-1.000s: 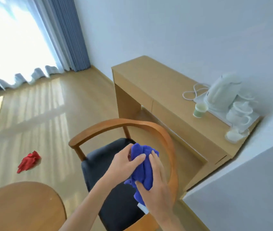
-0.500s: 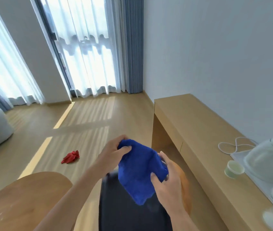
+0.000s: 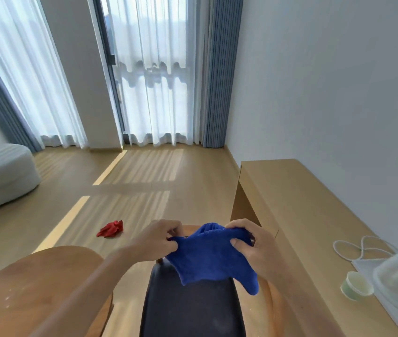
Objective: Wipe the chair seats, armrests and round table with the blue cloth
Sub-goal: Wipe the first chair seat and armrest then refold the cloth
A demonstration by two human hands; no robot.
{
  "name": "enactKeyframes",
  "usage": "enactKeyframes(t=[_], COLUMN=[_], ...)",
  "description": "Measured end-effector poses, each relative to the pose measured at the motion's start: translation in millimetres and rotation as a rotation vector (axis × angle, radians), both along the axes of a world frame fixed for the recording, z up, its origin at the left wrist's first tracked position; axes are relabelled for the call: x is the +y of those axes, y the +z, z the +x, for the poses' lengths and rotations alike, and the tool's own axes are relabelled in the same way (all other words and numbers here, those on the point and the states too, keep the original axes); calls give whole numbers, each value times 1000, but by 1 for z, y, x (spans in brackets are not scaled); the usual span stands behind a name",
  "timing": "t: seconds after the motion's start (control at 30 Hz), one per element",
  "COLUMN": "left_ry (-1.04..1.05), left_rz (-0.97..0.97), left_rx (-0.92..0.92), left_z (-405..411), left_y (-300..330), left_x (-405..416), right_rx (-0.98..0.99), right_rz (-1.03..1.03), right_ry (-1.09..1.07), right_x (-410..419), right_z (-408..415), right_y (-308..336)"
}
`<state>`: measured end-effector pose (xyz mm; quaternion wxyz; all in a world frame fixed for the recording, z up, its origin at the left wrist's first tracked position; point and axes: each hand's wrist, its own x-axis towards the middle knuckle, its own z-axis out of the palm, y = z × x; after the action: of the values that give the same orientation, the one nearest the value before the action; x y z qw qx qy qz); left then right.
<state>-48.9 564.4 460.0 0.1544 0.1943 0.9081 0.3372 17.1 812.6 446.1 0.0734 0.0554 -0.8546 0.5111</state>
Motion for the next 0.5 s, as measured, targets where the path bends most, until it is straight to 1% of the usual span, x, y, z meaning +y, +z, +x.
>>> enactKeyframes(t=[0.07,0.13,0.27,0.33,0.4,0.47,0.5], left_ry=[-39,-79,-186,-153,-108,-82,-81], left_rz=[41,29,-34,-49,-13,37,46], left_rx=[-15,-2,99,144,187,235,262], left_z=[1,2,-4,-12,-22,-29,-32], left_y=[-3,-8,-14,-9,3,18,26], left_x=[9,17,26,23,19,17,18], right_rx=[17,43,67,94,134,141,126], right_rz=[-13,-17,52,150,296,499,547], right_ry=[12,13,-36,-111,-139,-28,50], right_x=[1,3,7,13,23,28,28], right_z=[-3,-4,-7,-10,-14,-19,-22], right_y=[5,8,8,5,4,4,2])
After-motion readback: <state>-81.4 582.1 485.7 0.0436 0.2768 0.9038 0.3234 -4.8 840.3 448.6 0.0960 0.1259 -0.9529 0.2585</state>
